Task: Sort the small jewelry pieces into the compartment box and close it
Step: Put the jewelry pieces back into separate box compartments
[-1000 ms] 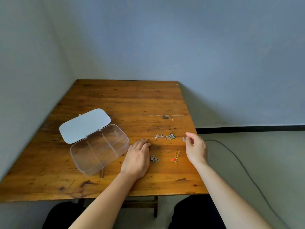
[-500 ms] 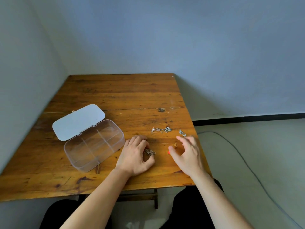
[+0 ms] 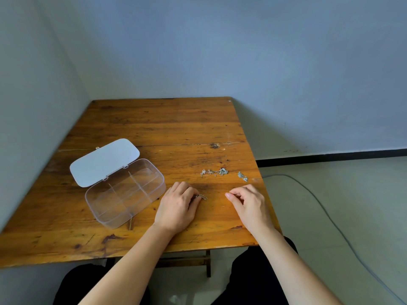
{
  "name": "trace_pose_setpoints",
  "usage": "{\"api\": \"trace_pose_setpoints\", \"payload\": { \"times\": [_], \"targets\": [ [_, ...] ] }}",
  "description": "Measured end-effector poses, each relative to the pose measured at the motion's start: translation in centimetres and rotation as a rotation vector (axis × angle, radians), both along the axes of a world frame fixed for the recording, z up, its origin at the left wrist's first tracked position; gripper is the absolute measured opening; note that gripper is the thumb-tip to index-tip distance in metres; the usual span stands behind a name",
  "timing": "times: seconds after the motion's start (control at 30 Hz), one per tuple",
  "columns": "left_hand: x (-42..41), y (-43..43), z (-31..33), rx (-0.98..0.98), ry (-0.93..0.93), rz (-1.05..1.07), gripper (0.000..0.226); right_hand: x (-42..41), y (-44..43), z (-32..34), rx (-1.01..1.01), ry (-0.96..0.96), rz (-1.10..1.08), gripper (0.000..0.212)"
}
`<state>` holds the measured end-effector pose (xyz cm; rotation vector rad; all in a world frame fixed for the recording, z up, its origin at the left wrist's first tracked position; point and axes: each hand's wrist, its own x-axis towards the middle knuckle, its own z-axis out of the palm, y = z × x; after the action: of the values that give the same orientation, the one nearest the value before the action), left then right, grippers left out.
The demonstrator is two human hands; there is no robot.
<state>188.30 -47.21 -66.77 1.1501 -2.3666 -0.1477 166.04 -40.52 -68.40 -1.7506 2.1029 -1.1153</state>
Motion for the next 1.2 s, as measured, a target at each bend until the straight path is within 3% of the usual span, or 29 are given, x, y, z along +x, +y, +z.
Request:
{"api": "trace_pose_setpoints", "payload": {
  "times": [0.27, 0.57, 0.8, 1.0, 1.2],
  "targets": [
    [0.4, 0.4, 0.9, 0.017, 0.179, 0.074, 0.016, 0.5, -0.7, 1.6, 0.105, -0.011, -0.004, 0.011],
    [2.6, 0.8, 5.8, 0.279, 0.714, 0.215, 0.006, 3.3, -2.6, 3.3, 0.090, 0.046, 0.003, 0.015],
    [7.2, -1.3, 10.3, 0.253, 0.910, 0.394, 0.004, 7.0, -5.7, 7.9, 0.033, -0.433, -0.044, 0.013],
    [11.2, -3.2, 10.9, 0.386, 0.950, 0.522, 0.008, 10.0, -8.5, 11.8, 0.000, -0.730, 0.034, 0.015],
    [12.6, -4.5, 9.3, 0.370, 0.744, 0.636, 0.012, 13.2, -11.3, 14.6, -0.005, -0.780, 0.149, 0.016]
  ]
}}
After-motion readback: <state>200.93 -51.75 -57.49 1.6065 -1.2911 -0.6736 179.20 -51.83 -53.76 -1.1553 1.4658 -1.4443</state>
